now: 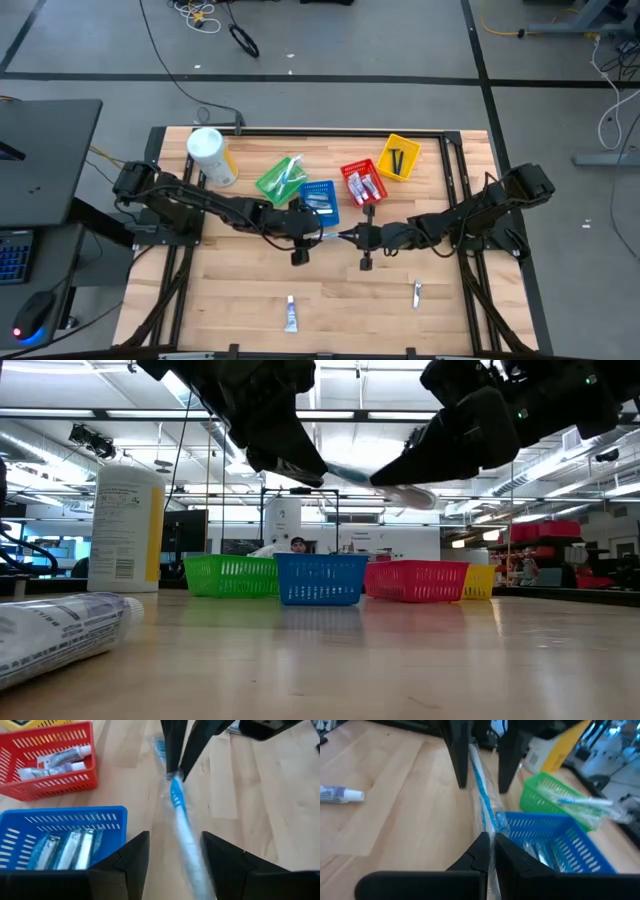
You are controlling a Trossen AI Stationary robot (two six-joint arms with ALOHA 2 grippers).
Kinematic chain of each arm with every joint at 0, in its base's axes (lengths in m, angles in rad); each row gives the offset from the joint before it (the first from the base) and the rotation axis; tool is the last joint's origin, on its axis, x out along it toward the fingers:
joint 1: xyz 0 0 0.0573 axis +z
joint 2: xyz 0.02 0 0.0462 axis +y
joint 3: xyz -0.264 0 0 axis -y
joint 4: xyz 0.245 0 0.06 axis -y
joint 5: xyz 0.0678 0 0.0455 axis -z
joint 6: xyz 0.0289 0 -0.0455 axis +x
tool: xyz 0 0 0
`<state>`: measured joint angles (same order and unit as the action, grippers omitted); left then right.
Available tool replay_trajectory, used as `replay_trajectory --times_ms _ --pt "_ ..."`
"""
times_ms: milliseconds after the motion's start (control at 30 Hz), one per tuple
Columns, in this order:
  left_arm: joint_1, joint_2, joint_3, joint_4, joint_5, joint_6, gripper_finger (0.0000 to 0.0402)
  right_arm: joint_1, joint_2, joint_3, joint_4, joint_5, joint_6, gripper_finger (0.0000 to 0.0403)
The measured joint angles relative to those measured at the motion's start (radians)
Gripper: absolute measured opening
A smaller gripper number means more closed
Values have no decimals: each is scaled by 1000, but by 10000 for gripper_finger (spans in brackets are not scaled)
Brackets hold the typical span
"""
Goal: Pick & Place Travel size toiletries
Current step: Put the blue toothbrush into the green bin
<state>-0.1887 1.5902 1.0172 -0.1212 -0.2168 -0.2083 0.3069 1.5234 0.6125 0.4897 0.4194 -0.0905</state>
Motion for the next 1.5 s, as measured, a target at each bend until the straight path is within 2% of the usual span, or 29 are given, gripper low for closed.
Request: replay_trajectory --times_ms 133,233,400,600,733,867,1000,1167,1267,1400,1500 --pt "5 0 0 -1 -1 23 183 -9 0 1 16 0 -19 21" --pt "5 0 0 -1 -4 33 166 -18 0 1 16 -1 -20 21" --pt "8 0 0 -2 -4 36 106 -32 0 1 15 -9 -31 27" --pt "28 0 0 -5 0 12 29 -60 -1 2 1 -83 3 50" --pt "44 0 0 -6 -3 -16 29 -78 -1 2 -15 -91 31 63" --pt "57 0 0 -36 -25 -52 39 -96 -1 2 14 -141 25 82" --pt "76 0 1 -152 -98 -81 34 -127 -2 3 29 -169 8 113" --pt "88 -58 0 -330 -276 -174 30 -171 -2 3 34 -159 0 146" --pt "94 -134 0 -409 -348 -198 34 -185 -2 3 35 -128 0 153" --pt "101 -221 -1 -527 -528 -282 34 -200 -2 3 31 -100 4 154" --pt "135 -265 -49 -533 -552 -343 30 -205 -2 3 23 -109 26 154"
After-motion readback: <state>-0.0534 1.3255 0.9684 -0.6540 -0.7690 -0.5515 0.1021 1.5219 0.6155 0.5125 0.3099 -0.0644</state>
